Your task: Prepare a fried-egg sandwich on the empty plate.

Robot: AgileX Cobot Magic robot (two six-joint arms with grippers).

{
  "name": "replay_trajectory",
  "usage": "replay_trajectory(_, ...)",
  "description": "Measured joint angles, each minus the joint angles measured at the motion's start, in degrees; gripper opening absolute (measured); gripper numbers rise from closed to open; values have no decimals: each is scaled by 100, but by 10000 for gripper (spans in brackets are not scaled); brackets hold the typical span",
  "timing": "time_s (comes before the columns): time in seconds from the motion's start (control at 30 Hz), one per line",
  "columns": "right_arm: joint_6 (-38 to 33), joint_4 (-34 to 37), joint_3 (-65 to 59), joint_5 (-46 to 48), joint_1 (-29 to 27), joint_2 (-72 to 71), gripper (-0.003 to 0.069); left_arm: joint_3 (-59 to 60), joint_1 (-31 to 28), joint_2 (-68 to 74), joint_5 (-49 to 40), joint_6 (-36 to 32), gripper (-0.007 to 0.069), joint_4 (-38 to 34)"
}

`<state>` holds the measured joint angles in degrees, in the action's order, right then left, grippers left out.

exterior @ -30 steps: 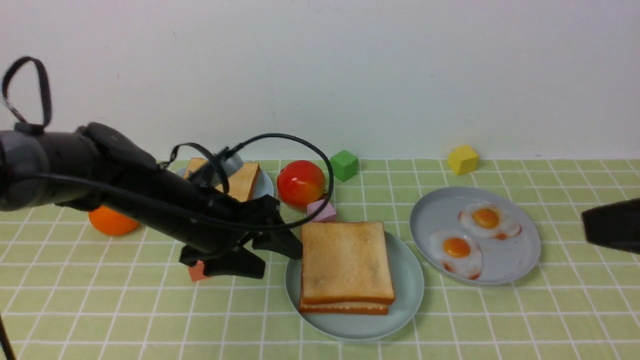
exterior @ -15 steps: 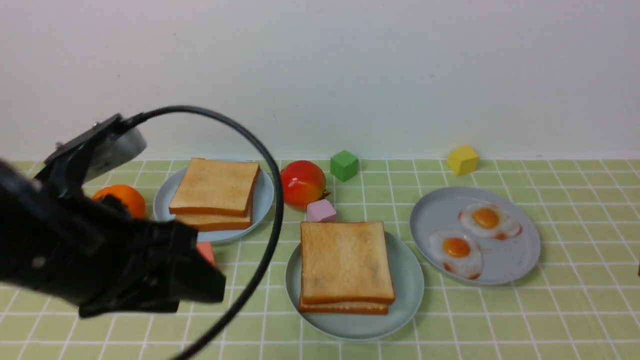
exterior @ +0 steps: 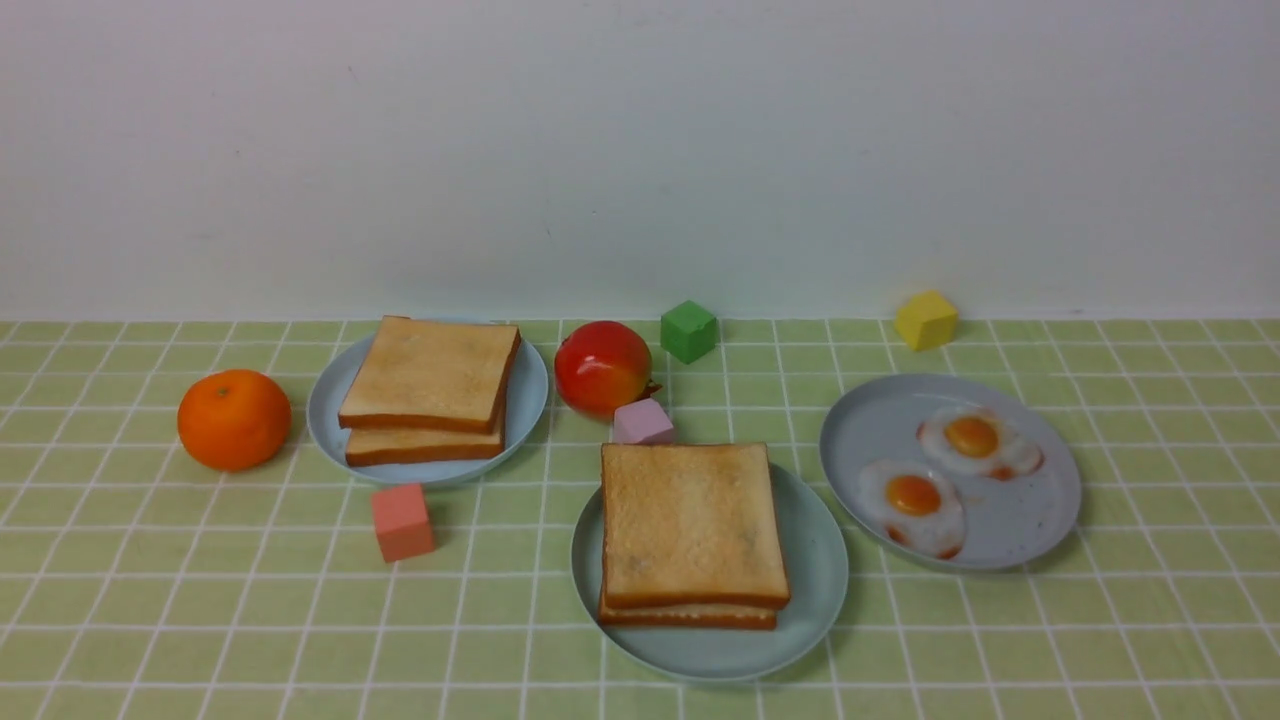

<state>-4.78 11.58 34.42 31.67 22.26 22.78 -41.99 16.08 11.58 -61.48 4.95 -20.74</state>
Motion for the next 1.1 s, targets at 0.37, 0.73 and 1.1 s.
replay_trajectory(0.37, 0, 0, 0, 0, 0, 0, 9, 0, 0, -883, -8, 555, -13, 614)
replay_trajectory(0.73, 0, 0, 0, 0, 0, 0, 20, 517, 0, -859, 1351, 1439, -13, 2745)
replay_trajectory(1.1, 0, 0, 0, 0, 0, 0, 31, 3087, -417, -1197, 3063, 2332, -13, 3900)
